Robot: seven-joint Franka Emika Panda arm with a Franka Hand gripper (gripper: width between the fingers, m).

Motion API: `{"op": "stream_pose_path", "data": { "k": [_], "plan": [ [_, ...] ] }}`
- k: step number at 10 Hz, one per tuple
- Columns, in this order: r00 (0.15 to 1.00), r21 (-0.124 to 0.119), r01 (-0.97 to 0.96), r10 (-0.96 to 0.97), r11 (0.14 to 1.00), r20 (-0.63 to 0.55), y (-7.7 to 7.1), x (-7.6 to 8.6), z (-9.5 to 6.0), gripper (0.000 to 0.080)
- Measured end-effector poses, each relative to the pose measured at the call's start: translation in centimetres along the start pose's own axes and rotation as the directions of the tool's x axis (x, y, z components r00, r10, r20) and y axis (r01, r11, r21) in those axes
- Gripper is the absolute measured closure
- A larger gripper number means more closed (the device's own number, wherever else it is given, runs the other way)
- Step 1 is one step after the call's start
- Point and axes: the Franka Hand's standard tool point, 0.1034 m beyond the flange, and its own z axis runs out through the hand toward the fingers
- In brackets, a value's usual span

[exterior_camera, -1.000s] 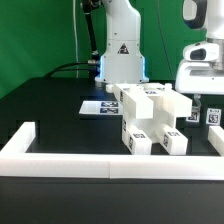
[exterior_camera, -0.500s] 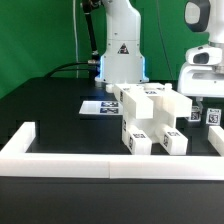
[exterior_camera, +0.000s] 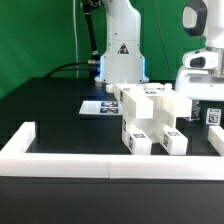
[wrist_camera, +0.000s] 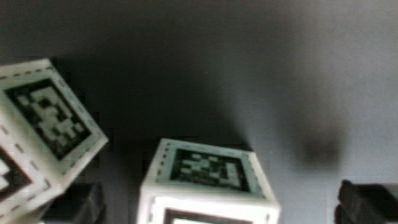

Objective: Assemble chair

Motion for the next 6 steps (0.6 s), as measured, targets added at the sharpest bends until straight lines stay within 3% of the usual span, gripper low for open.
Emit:
{"op": "stream_pose_path", "data": {
  "k": [3,4,5,6],
  "plan": [
    [1.000,0.000,-0.001,0.001,1.000,-0.001,0.07,0.09,-0.02,0.0165],
    [1.000,0.000,-0.001,0.001,1.000,-0.001,0.06,0.08,-0.02,0.0359],
    [1.000,0.000,-0.001,0.001,1.000,-0.001,0.06,0.08,-0.02,0.0359],
    [1.000,0.000,-0.001,0.001,1.000,-0.001,0.06,0.09,-0.02,0.0516]
  ]
}}
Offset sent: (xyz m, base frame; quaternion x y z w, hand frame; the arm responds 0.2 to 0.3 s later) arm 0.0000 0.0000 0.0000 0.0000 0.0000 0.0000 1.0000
